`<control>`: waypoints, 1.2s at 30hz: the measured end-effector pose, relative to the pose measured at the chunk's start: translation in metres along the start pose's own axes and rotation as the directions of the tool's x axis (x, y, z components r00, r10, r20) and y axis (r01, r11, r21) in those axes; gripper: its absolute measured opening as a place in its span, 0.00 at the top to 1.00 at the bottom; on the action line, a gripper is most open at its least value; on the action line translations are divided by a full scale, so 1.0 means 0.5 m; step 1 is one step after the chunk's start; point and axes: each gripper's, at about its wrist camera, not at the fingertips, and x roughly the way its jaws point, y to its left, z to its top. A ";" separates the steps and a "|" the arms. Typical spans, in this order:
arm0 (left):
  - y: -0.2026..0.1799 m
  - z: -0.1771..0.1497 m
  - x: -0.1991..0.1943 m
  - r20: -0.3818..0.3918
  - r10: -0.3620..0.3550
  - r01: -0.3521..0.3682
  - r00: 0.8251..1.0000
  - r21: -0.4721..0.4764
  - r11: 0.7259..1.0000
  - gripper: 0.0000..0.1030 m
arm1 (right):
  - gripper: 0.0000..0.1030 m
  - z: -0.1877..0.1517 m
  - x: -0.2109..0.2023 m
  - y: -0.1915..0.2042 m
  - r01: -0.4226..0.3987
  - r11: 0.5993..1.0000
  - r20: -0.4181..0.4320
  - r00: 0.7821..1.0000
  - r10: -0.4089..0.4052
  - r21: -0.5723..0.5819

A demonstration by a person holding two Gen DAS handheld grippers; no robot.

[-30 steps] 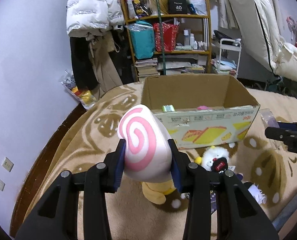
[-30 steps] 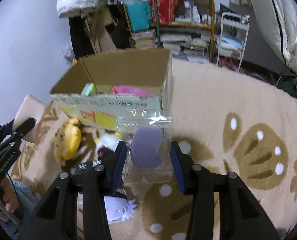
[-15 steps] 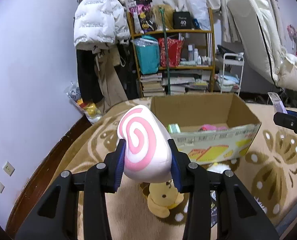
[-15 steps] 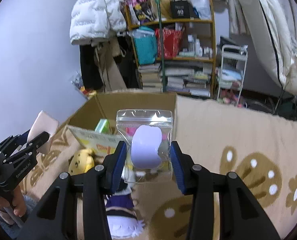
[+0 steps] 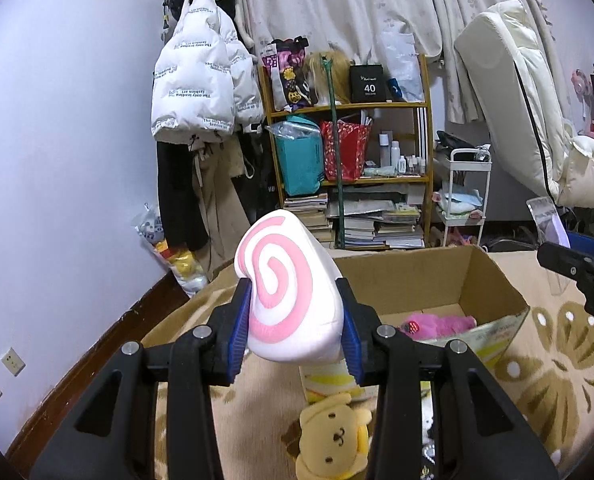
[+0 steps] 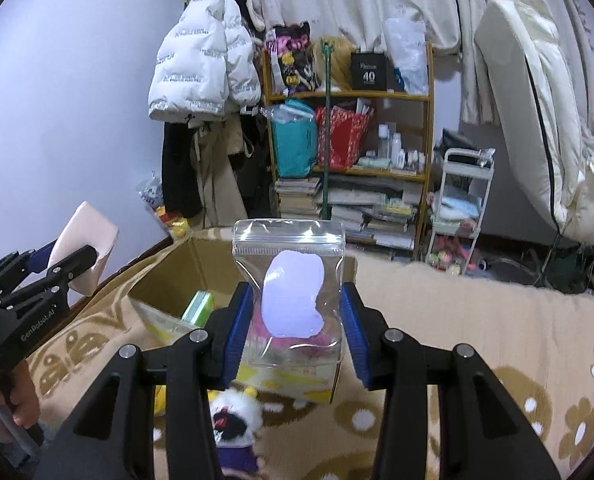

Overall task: Organize soft objects
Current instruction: 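Carry the cushion and zip bag over the box and release both inside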

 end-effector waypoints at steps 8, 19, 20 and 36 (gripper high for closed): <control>-0.017 0.011 0.052 -0.009 -0.003 0.003 1.000 0.010 1.000 0.63 | 0.55 0.005 0.052 -0.014 0.007 1.000 0.022 1.000 -0.008 0.008; -0.056 0.011 0.097 -0.031 -0.076 0.078 0.997 0.057 0.995 0.62 | 0.54 -0.001 0.107 -0.025 -0.036 0.999 -0.015 0.999 0.036 0.015; -0.060 0.009 0.103 -0.040 -0.080 0.083 0.996 0.060 0.995 0.62 | 0.54 -0.002 0.114 -0.025 -0.047 0.999 -0.022 0.999 0.047 0.018; -0.069 -0.020 0.133 -0.137 -0.125 0.133 0.983 0.047 0.990 0.54 | 0.52 -0.043 0.173 -0.005 -0.126 0.992 -0.137 0.982 0.128 0.022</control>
